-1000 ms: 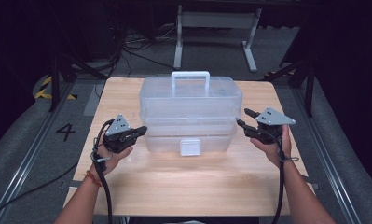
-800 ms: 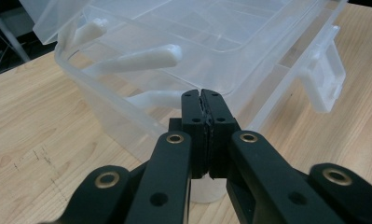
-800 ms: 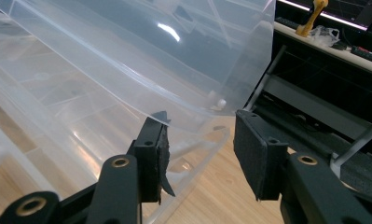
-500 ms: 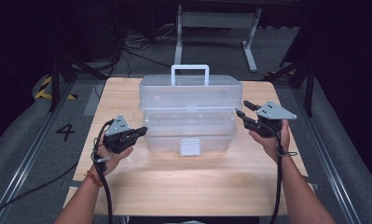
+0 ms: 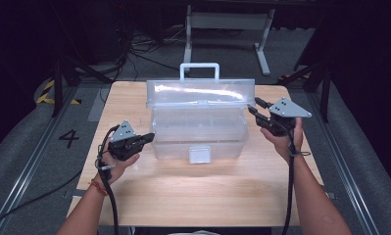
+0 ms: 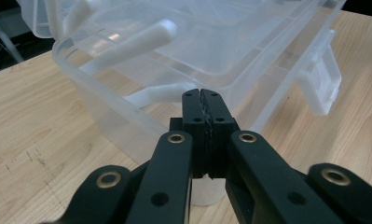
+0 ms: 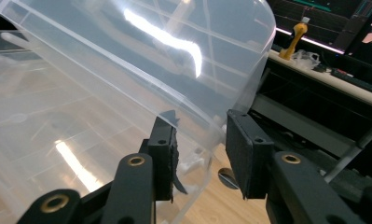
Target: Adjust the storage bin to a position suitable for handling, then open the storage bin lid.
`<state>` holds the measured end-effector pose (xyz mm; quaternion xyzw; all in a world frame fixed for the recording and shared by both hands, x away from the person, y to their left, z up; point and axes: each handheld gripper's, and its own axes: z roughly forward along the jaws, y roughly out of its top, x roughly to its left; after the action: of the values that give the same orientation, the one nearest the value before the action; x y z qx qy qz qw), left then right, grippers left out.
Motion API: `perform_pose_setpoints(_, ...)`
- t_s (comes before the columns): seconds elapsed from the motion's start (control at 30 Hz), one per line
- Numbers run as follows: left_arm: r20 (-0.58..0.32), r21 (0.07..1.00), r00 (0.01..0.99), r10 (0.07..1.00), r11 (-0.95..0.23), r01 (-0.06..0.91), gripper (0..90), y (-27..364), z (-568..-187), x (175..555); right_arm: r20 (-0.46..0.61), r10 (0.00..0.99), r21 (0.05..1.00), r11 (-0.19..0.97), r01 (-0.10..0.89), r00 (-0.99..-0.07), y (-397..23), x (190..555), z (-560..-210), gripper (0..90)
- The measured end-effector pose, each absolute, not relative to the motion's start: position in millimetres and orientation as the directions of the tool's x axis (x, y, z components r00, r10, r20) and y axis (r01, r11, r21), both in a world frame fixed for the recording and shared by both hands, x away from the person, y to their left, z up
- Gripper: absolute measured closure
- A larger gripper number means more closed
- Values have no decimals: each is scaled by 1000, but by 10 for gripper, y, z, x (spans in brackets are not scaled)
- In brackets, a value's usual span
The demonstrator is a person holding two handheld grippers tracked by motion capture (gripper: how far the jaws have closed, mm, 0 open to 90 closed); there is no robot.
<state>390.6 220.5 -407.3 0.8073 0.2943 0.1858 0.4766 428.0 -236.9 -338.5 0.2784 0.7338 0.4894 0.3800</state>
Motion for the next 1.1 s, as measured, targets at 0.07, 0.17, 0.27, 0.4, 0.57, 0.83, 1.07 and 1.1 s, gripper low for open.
perform_pose_setpoints(0.07, 21, 879, 758, 652, -373, 297, 895, 2204, -4073, 3907, -277, 788, 934, 356, 40, -549, -2358, 4303, -3355, 656)
perform_pose_setpoints(0.17, 27, 878, 760, 650, -378, 293, 895, 2205, -4074, 3909, -274, 800, 938, 346, 37, -533, -2337, 4326, -3330, 666)
perform_pose_setpoints(0.27, 31, 876, 759, 650, -383, 293, 896, 2203, -4072, 3907, -278, 807, 938, 344, 32, -520, -2320, 4344, -3309, 673)
perform_pose_setpoints(0.4, 28, 876, 759, 650, -382, 295, 896, 2199, -4074, 3907, -272, 812, 941, 336, 33, -516, -2313, 4369, -3288, 677)
perform_pose_setpoints(0.57, 28, 876, 759, 651, -381, 295, 896, 2195, -4076, 3905, -271, 819, 943, 332, 32, -505, -2297, 4391, -3267, 682)
perform_pose_setpoints(0.83, 27, 877, 763, 646, -381, 292, 895, 2193, -4081, 3904, -282, 822, 941, 339, 27, -494, -2278, 4439, -3222, 692)
perform_pose_setpoints(1.07, 34, 875, 765, 643, -388, 288, 891, 2174, -4082, 3892, -265, 831, 945, 324, 38, -489, -2263, 4491, -3174, 696)
perform_pose_setpoints(1.1, 37, 874, 764, 644, -391, 287, 892, 2172, -4081, 3893, -263, 832, 946, 322, 39, -488, -2262, 4499, -3170, 696)
